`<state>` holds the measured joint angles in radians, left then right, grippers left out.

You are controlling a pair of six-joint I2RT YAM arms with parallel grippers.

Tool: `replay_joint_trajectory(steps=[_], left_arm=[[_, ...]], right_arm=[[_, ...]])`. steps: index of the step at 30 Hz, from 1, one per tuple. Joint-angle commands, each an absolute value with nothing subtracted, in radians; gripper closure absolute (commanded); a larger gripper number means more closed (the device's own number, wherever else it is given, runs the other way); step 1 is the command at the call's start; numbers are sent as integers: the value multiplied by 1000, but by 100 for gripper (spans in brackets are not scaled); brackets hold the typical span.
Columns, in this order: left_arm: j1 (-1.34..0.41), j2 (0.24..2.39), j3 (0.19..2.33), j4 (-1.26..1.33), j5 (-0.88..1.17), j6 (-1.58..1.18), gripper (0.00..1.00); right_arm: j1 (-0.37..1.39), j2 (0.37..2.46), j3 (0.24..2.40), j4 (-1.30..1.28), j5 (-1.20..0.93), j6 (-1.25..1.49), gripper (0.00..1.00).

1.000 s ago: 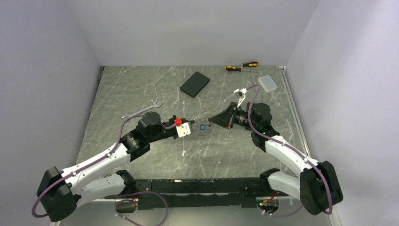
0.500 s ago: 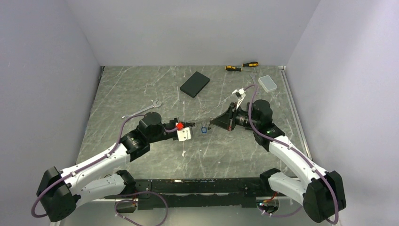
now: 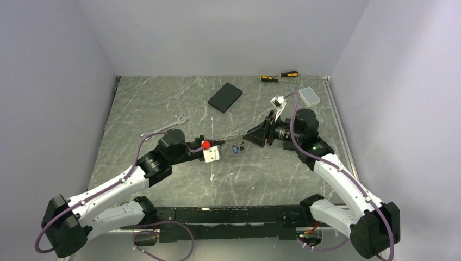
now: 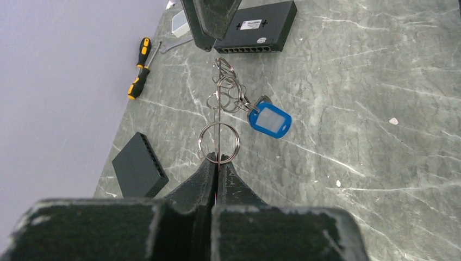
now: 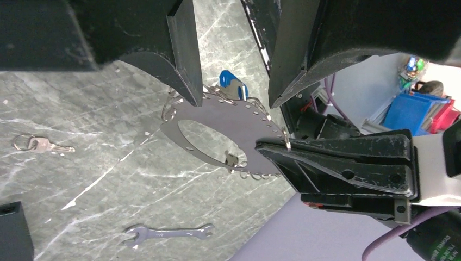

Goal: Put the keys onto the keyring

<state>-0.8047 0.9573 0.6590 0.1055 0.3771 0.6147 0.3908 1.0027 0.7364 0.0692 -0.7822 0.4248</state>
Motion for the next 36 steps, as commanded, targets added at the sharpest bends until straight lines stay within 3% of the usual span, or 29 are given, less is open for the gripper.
replay_joint_trajectory(steps=[1,36], left_arm=[[-807,916,689,181,396,604,100],[-806,896,677,238,431,557,100]], right_arm=[[378,962,754,67,-736,381,48],[316,1001,649,285,-868,458,63]])
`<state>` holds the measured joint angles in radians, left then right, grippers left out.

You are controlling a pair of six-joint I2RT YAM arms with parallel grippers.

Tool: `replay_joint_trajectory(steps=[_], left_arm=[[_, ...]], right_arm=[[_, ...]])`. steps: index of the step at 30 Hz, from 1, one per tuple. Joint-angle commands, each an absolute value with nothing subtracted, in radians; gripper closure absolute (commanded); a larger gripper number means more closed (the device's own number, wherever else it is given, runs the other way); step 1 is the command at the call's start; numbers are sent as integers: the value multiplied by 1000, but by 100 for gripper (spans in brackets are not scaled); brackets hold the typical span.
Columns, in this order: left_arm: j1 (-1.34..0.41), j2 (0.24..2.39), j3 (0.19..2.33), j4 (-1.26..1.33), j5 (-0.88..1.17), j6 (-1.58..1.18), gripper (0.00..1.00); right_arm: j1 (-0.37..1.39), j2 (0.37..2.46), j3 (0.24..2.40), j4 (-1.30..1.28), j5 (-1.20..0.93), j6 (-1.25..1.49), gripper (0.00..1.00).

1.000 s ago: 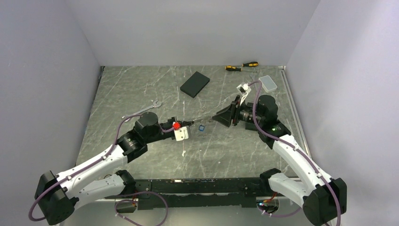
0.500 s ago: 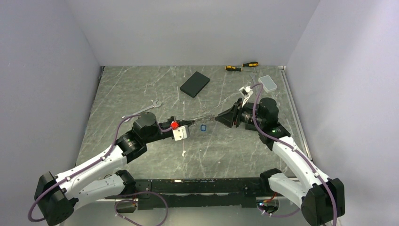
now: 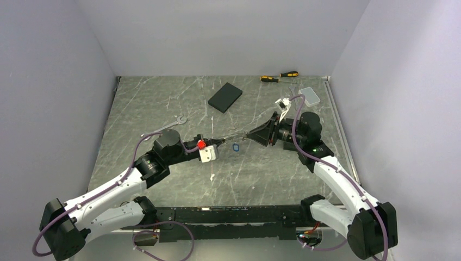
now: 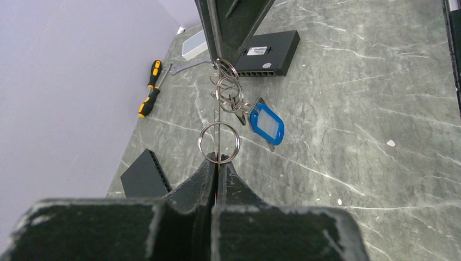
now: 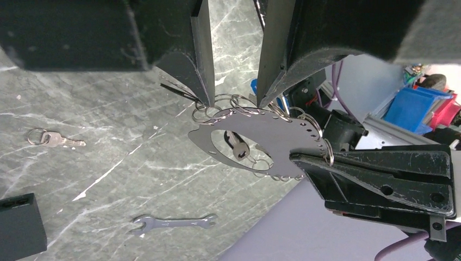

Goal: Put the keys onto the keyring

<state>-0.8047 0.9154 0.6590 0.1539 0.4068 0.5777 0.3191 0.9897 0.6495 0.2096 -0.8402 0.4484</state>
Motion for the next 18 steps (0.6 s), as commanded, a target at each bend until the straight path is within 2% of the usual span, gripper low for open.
replay_joint_trajectory(steps=[1,4,11,14,18], left_arm=[[-807,896,676,239,431,557,100],[-806,894,673,242,430,554,100],[-807,891,672,248,428,550,100],[-807,892,671,252,430,546,100],[-806,893,669,253,424,546,100]], right_arm=[[316,1004,649,294,-871,460,63],[316,1010,646,313,-882,469,64],[316,1021,638,326,-894,467,57],[316,1026,634,361,-902,485,62],[316,1021,632,379,-906,496,74]])
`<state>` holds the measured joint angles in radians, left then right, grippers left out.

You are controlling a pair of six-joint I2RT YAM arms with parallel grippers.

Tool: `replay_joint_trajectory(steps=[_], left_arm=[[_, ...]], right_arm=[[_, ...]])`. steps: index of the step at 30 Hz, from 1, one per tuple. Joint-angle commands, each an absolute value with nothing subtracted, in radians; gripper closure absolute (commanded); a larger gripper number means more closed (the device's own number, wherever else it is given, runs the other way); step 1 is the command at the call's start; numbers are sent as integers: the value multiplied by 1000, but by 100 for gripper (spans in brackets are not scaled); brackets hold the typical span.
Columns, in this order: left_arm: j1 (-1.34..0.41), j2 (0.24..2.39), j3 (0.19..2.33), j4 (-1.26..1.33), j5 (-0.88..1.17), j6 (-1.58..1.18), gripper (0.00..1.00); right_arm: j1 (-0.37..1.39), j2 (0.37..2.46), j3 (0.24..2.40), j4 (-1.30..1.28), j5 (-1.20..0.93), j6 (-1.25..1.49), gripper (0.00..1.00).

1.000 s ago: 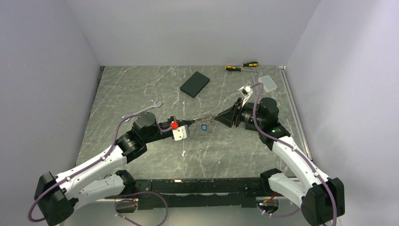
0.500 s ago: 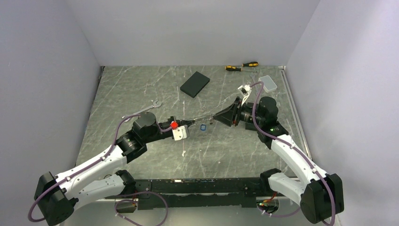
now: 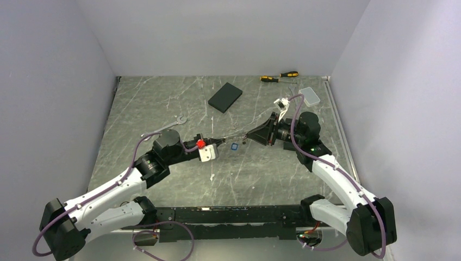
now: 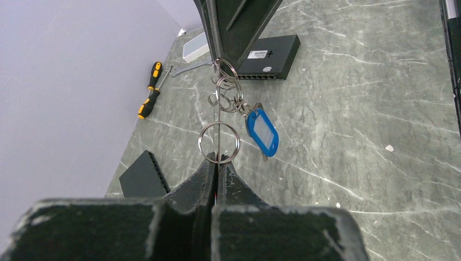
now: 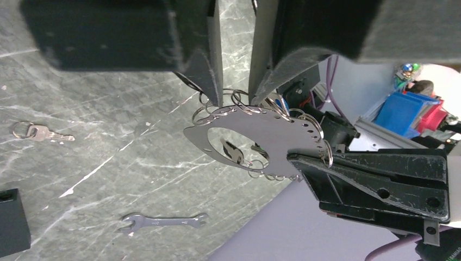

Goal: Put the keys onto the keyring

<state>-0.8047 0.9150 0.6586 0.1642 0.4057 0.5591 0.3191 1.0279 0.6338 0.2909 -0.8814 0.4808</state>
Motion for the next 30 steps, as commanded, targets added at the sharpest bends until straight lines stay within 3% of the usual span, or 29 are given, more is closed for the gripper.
replay_joint_trajectory(steps=[1,4,10,30], left_arm=[[-807,893,669,253,424,546,100],[-807,896,669,253,423,546,100],[-806,896,667,254,417,548,100],[-807,916,680,239,385,546,100]], right_arm=[[316,1019,631,384,-908,500,77],[315,1012,633,385,-909,506,89],[316,993,635,340,-897,485,100],[315,912,673,236,-907,421,100]])
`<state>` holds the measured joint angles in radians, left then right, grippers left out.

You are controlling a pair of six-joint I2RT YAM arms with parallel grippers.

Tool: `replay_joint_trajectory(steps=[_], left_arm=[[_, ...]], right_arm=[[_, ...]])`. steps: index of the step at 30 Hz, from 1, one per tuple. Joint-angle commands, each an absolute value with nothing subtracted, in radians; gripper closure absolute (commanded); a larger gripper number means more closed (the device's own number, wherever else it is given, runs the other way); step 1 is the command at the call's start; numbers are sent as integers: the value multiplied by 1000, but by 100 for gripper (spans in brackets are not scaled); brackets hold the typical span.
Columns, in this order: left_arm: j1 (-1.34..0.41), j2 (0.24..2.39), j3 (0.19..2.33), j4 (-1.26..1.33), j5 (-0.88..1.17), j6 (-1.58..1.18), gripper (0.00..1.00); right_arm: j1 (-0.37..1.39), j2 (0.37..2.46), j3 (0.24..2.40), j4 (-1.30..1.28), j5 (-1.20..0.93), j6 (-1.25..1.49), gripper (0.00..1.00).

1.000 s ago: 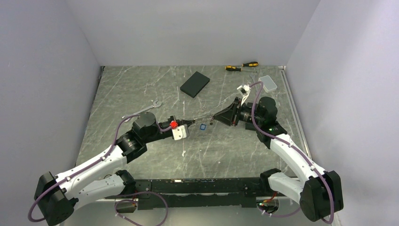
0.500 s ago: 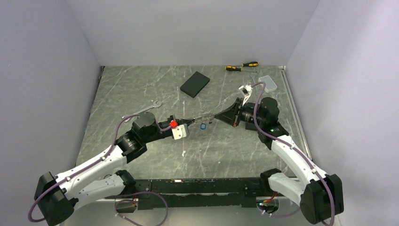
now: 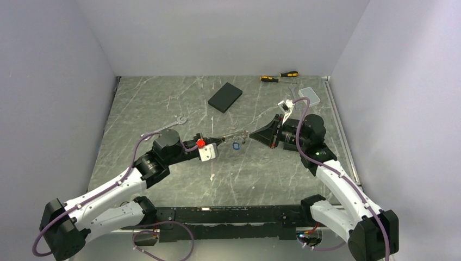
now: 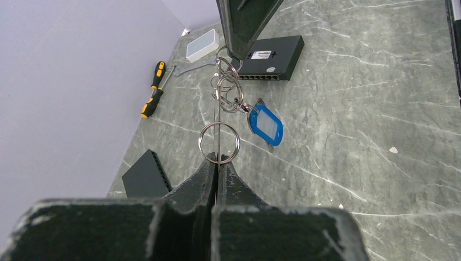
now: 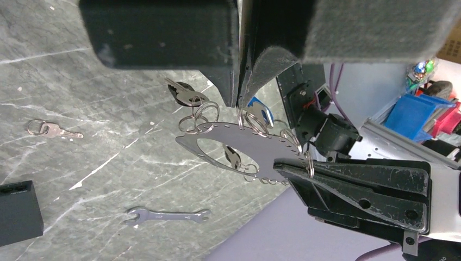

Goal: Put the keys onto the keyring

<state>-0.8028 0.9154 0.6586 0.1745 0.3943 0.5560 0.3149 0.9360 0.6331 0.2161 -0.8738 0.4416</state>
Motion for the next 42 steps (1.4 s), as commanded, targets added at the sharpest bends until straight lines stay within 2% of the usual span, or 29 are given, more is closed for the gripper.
replay_joint_trajectory(steps=[1,10,15,19,22,27,29,42], left_arm=[[-806,916,680,238,384,546,100],[-807,920,680,241,387,543,100],[-806,920,680,242,388,543,100],[-807,919,679,244,388,542,100],[-807,919,678,244,388,542,100],[-806,917,678,242,387,543,100],[-807,916,677,245,387,543,100],[-806,936,704,296,358,459,100]], right_arm=[[316,911,672,241,-911,425,100],[316,928,670,283,-926,450,76],[316,941,671,288,-922,451,73],[317,953,666,300,-912,452,74],[317,965,664,315,-909,457,78],[317,981,668,326,-910,452,91],[317,984,671,321,-910,446,100],[318,932,722,325,-738,388,100]])
